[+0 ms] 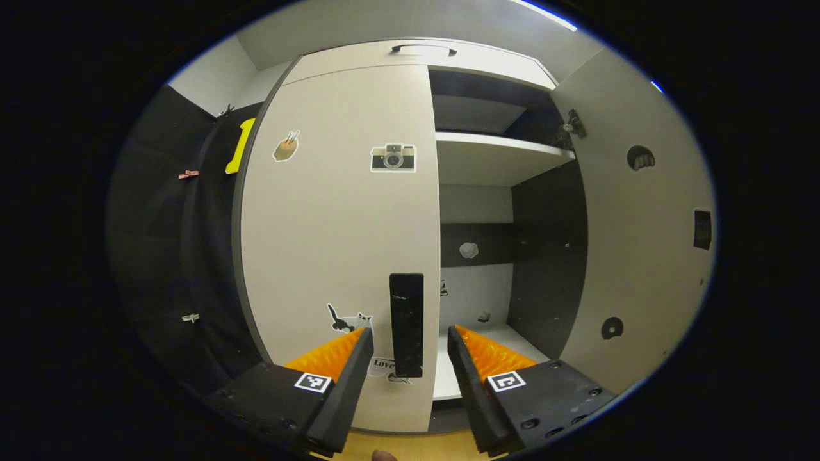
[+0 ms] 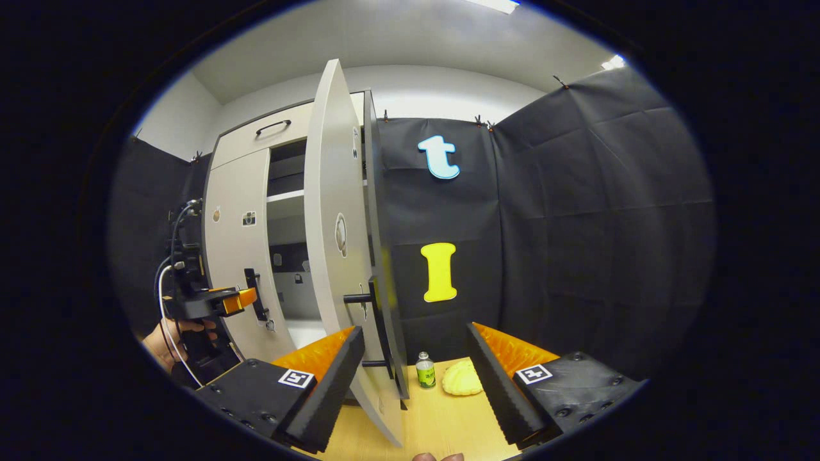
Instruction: Open the right door of the double-door shoe cabinet with the right hand, and open the left door with the left hand.
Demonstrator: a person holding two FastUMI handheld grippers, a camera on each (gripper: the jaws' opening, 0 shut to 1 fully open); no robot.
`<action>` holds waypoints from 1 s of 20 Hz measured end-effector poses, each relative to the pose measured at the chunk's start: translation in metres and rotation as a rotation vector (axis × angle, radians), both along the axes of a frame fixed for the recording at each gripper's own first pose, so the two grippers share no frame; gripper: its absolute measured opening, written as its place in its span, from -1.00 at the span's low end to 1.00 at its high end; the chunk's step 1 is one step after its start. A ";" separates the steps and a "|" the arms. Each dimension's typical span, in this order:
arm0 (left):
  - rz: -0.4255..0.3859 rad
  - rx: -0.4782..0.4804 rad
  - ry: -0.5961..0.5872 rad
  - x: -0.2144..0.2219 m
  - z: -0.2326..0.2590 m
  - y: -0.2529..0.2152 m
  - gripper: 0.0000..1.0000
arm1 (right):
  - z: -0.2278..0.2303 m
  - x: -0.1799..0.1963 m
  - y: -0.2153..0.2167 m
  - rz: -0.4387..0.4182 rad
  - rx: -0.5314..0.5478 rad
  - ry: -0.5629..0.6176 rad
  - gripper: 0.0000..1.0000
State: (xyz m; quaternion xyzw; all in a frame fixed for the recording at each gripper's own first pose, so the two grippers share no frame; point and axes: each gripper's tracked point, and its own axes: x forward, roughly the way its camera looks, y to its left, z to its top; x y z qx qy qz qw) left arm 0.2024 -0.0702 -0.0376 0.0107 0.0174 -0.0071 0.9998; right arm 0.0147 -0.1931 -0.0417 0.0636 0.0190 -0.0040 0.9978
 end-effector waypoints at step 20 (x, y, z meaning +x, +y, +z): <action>0.061 0.010 0.054 0.051 -0.026 0.001 -0.29 | -0.012 -0.016 -0.016 -0.025 -0.010 0.021 0.97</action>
